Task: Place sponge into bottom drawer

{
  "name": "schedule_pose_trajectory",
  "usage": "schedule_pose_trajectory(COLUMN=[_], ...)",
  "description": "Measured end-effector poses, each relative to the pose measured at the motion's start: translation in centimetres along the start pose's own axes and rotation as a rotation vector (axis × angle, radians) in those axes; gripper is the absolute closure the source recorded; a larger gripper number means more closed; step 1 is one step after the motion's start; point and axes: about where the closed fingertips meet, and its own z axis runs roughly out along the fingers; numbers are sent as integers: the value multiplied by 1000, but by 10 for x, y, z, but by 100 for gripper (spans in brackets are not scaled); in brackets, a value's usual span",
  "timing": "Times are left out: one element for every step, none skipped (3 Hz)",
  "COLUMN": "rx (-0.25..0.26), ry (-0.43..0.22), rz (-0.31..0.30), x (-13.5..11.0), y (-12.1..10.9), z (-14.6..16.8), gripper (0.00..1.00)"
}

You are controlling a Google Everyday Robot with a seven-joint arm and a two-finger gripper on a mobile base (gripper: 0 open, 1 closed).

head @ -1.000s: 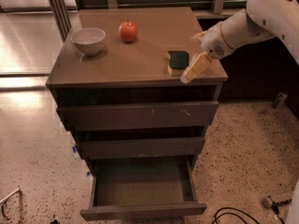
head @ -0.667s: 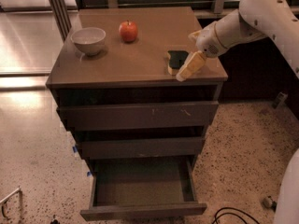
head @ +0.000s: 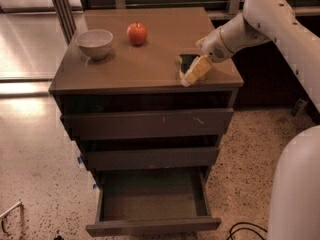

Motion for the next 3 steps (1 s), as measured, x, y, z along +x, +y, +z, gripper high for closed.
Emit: schedule_pose_trajectory(rx=[-25,-42,-44], ry=[19,31,33], rz=[52,82,85], x=[6,10,10], y=[-3,-4,-4], z=[10,16,17], gripper=[0,0,15])
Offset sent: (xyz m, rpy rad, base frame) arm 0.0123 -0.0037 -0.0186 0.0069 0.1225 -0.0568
